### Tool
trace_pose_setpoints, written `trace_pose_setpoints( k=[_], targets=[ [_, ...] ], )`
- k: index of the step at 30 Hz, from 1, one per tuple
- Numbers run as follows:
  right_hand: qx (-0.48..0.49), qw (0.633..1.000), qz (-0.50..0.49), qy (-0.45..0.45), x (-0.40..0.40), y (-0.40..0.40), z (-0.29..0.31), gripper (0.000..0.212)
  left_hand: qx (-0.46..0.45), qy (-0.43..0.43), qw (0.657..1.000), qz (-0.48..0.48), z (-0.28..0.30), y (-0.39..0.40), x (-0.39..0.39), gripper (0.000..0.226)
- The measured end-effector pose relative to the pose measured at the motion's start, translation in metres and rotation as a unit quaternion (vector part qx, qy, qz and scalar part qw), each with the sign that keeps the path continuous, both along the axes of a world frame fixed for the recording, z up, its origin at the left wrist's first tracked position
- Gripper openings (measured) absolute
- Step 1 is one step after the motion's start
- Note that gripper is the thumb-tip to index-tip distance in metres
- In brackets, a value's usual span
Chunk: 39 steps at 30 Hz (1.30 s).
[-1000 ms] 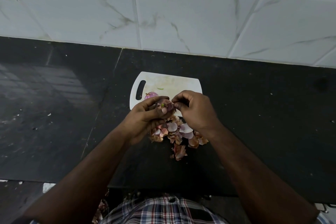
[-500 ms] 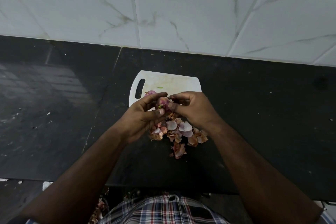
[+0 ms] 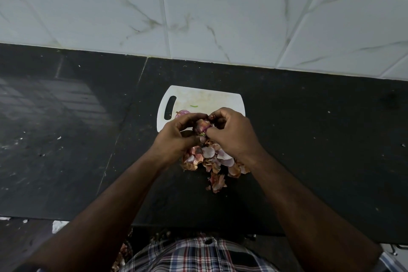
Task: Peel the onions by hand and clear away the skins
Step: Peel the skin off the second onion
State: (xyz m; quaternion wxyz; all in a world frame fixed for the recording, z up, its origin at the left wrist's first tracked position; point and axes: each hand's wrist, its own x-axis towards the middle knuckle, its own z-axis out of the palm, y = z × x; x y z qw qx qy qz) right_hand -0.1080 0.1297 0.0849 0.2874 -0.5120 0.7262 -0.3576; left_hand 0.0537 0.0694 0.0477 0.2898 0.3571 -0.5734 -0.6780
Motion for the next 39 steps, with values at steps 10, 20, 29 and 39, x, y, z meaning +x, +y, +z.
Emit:
trace_pose_setpoints(
  k=[10, 20, 29, 39],
  targets=[
    [-0.004, 1.000, -0.019, 0.000, -0.003, -0.001, -0.004, 0.015, 0.036, 0.030, 0.999, -0.013, 0.002, 0.003, 0.001, 0.050],
    [-0.008, 0.983, -0.028, -0.183, -0.016, 0.003, -0.009, 0.009, 0.247, 0.166, 0.955, 0.015, 0.006, 0.004, 0.003, 0.041],
    [0.005, 0.960, -0.034, -0.279, -0.009, 0.007, -0.012, 0.011, 0.206, 0.120, 0.970, 0.054, 0.012, 0.010, -0.002, 0.043],
    [0.085, 0.995, 0.055, 0.016, -0.025, 0.012, -0.011, 0.040, 0.185, 0.077, 0.979, 0.028, 0.009, 0.007, 0.006, 0.044]
  ],
)
